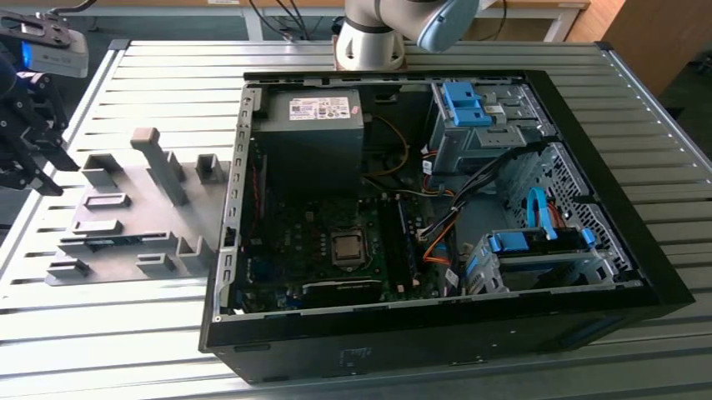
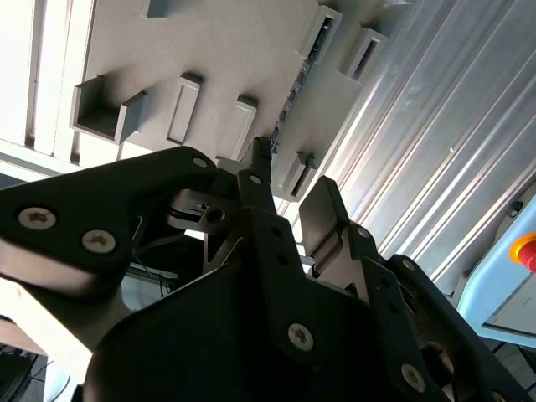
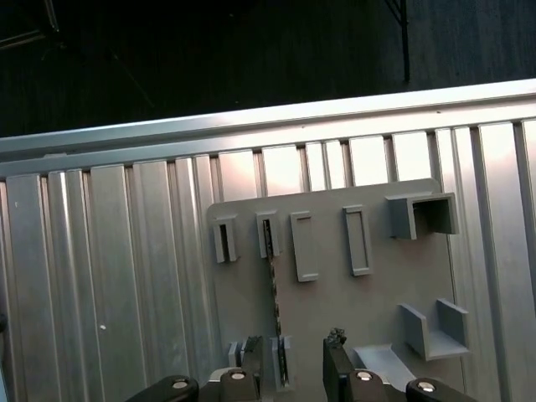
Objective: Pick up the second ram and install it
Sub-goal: 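Pick up the second ram and move it above second insertion slot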
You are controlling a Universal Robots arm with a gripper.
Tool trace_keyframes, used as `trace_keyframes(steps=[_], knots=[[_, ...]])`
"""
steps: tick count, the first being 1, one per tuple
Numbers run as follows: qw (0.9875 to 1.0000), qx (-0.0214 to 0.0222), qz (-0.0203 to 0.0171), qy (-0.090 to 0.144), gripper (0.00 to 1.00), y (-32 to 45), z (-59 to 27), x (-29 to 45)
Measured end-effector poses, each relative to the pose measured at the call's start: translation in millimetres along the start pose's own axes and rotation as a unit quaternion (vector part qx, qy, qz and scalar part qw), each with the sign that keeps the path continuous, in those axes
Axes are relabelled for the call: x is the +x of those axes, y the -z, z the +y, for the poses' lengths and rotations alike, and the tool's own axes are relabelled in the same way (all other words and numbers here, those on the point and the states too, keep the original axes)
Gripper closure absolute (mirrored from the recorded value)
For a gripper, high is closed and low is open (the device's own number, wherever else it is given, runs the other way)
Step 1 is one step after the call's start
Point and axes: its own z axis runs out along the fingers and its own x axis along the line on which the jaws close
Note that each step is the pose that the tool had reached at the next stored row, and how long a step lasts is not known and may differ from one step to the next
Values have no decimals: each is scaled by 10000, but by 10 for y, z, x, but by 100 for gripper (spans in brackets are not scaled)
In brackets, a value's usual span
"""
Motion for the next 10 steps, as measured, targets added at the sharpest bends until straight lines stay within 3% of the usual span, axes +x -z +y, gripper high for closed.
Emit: trace_keyframes(steps=[6, 10], knots=[[9998, -2, -3, 190, 58, -23, 0, 1], [9998, -38, 1, 194, 58, -84, 0, 3]])
